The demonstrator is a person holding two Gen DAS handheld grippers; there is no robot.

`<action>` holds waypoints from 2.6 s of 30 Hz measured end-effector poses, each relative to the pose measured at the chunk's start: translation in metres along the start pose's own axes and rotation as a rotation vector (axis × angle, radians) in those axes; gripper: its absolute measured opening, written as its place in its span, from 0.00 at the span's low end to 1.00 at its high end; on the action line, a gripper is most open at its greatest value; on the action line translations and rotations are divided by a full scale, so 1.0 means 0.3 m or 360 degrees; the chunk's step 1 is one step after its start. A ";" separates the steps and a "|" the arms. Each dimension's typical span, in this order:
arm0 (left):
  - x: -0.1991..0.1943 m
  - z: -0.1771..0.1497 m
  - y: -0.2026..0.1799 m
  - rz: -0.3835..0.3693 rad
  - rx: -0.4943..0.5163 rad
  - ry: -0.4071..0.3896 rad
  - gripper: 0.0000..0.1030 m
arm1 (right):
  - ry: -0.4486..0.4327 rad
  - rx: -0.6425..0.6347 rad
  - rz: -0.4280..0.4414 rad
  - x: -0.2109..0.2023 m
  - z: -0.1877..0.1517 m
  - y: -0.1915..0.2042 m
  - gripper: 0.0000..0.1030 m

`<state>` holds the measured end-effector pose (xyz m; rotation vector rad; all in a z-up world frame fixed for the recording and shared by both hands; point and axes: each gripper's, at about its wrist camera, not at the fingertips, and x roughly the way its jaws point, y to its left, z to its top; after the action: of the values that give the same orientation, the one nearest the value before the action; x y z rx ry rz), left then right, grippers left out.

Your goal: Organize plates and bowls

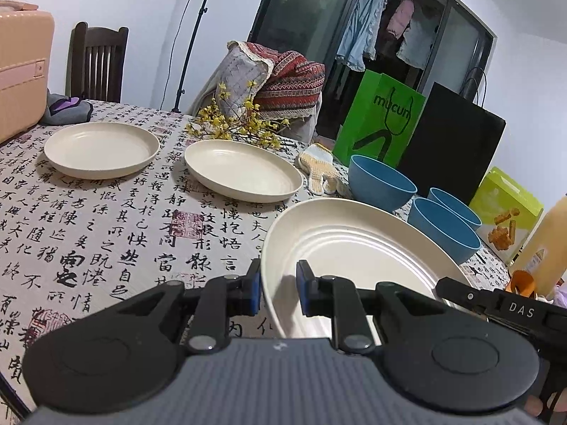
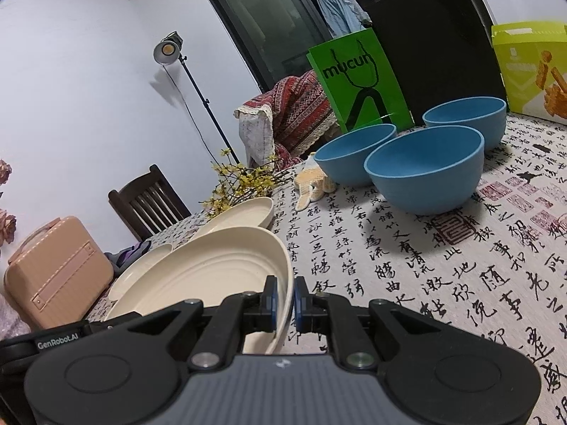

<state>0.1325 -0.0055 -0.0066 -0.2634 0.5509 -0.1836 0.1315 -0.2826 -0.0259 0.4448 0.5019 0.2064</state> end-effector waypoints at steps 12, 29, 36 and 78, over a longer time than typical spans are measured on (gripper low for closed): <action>0.028 -0.024 -0.032 -0.0016 0.0028 0.0039 0.20 | 0.0008 0.0030 -0.0030 -0.011 -0.013 -0.044 0.09; 0.070 -0.064 -0.078 -0.0033 0.0078 0.0096 0.19 | 0.0024 0.0080 -0.0070 -0.013 -0.031 -0.119 0.09; 0.088 -0.082 -0.086 -0.0036 0.0091 0.0123 0.19 | 0.0037 0.0086 -0.0085 -0.014 -0.042 -0.141 0.09; 0.144 -0.163 -0.117 -0.0015 0.0191 0.0213 0.20 | 0.0105 -0.0001 -0.0213 0.016 -0.077 -0.182 0.10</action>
<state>0.1388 -0.0590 -0.0575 -0.1375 0.6691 -0.2436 0.1283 -0.3212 -0.0709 0.4030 0.5944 0.0928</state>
